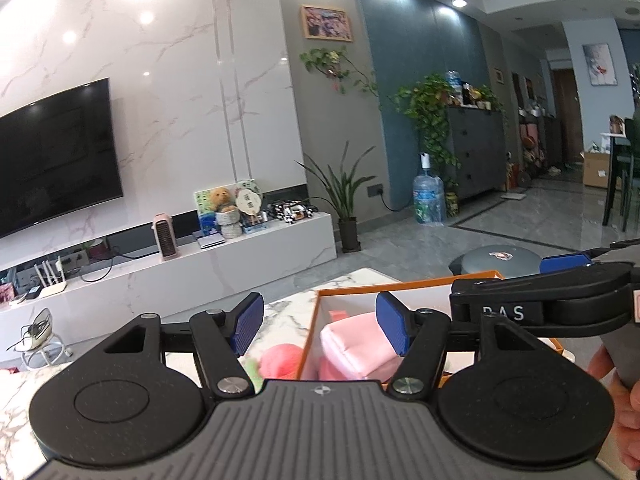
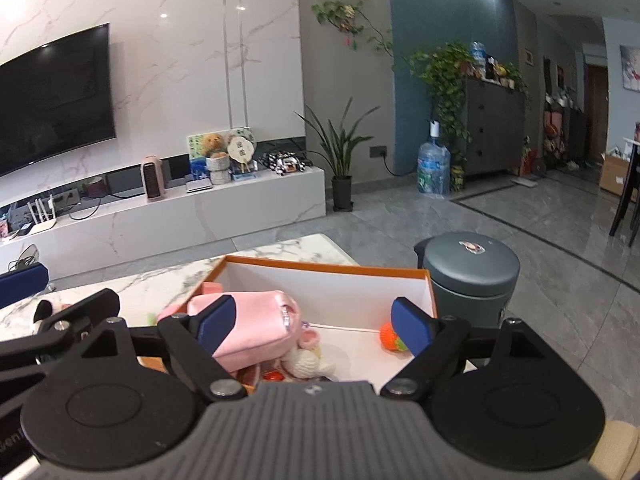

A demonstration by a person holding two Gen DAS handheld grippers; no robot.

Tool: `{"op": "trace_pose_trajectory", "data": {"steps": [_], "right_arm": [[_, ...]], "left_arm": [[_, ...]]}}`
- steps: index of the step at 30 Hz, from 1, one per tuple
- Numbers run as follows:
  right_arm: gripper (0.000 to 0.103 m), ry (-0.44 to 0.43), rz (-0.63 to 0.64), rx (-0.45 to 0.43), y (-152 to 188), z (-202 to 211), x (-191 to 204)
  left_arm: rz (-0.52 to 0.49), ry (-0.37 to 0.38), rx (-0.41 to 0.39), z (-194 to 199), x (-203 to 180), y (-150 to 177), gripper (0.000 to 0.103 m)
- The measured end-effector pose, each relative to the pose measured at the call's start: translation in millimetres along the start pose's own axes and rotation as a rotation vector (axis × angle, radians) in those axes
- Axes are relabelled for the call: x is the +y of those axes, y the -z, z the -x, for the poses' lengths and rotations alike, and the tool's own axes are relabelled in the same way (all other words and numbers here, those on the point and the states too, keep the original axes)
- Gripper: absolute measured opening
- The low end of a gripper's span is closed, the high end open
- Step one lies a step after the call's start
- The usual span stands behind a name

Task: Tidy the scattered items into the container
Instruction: 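Open the left tool to release the pouch and withdraw both tools from the box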

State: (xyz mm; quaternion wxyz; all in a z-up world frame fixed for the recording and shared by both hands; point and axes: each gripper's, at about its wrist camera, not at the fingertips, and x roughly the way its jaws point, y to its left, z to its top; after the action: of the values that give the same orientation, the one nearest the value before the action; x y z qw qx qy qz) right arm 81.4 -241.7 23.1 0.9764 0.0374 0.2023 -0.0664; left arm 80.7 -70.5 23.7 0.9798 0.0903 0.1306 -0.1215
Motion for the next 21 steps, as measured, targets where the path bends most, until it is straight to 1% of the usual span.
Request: {"op": "trace_pose_trajectory", "data": {"steps": [5, 8, 15, 21], "right_arm": [[0.087, -0.025, 0.042, -0.027, -0.3, 14.2, 18.9], [0.087, -0.044, 0.076, -0.037, 3.1, 21.1, 33.8], [0.087, -0.092, 0.166, -0.042, 16.4, 34.6, 75.6], [0.088, -0.154, 0.269, -0.035, 31.0, 43.1, 115.9]], "left_arm": [[0.049, -0.040, -0.013, 14.8, 19.8, 5.0, 0.074], [0.090, -0.072, -0.005, 22.0, 35.1, 11.2, 0.074], [0.198, -0.157, 0.041, 36.3, 80.1, 30.3, 0.075], [0.283, -0.219, 0.086, 47.0, 122.8, 48.7, 0.075]]}}
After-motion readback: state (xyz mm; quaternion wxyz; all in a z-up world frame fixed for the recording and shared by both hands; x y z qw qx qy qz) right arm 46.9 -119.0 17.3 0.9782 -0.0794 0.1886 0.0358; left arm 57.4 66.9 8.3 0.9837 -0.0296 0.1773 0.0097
